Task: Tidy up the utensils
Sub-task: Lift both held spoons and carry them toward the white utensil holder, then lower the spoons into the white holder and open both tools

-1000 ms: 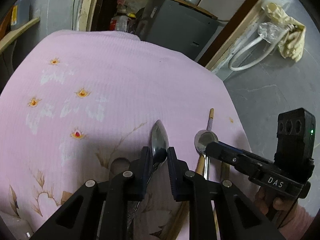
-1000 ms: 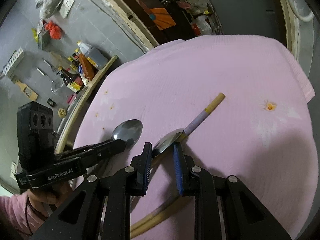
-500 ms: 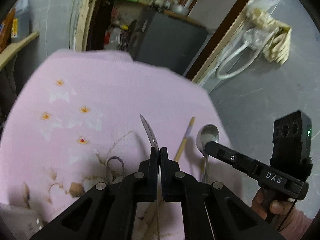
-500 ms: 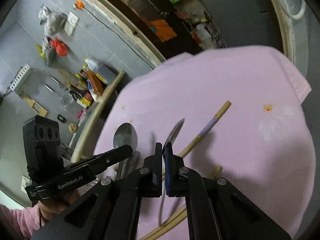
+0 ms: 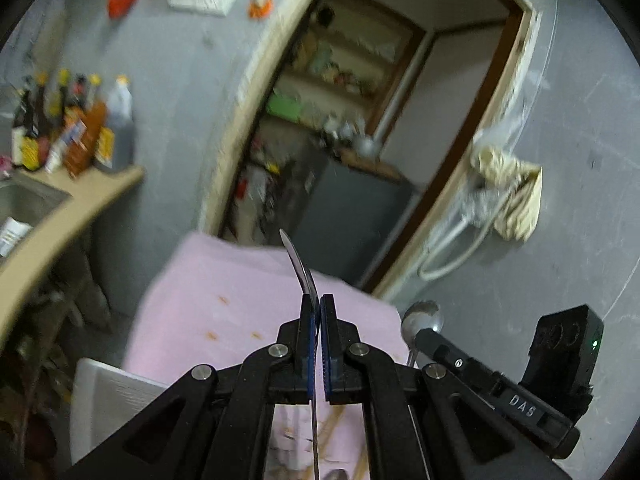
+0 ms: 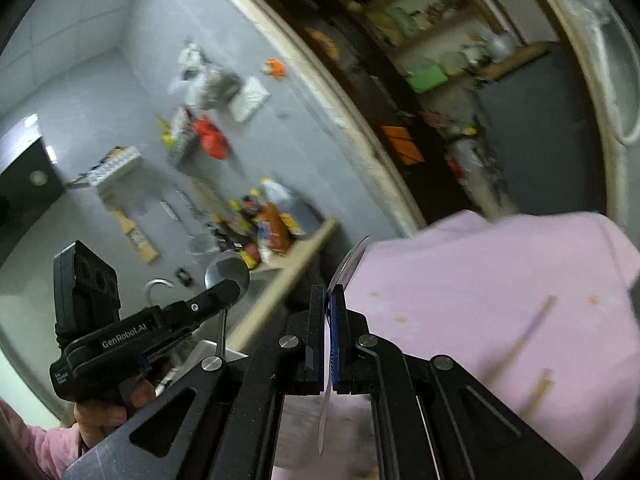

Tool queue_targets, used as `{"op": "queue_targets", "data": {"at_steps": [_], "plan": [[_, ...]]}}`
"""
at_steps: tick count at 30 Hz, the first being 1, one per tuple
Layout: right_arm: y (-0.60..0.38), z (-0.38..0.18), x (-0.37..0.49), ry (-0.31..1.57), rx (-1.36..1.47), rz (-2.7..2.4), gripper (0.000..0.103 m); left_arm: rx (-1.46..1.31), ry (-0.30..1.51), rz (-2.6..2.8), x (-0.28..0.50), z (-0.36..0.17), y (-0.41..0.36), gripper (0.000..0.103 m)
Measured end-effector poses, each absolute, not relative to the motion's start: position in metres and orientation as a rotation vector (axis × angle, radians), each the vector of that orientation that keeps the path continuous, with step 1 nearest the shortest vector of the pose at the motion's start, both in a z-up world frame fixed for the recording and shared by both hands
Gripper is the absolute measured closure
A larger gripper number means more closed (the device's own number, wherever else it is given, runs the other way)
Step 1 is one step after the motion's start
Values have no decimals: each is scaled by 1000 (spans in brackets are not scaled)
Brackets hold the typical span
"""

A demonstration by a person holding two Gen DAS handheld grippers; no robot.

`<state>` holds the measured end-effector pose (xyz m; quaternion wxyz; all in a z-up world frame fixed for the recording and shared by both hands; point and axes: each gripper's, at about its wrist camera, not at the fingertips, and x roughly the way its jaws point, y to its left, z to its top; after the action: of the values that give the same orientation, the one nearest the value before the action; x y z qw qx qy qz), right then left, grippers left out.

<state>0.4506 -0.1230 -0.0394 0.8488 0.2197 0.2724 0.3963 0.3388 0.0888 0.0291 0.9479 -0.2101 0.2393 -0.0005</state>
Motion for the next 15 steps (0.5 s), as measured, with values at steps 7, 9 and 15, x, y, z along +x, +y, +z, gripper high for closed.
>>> {"op": "queue_targets", "data": {"at_steps": [7,9,15], "plan": [[-54,-22,422,506,475,962,100,-417,387,68,304,35,142,100],[-35,-26,414,488,461,987,101,-437,367,78,299,29,150,100],[0,-47,401,495,371,993,101,-435,339,91,294,4,163,100]]}}
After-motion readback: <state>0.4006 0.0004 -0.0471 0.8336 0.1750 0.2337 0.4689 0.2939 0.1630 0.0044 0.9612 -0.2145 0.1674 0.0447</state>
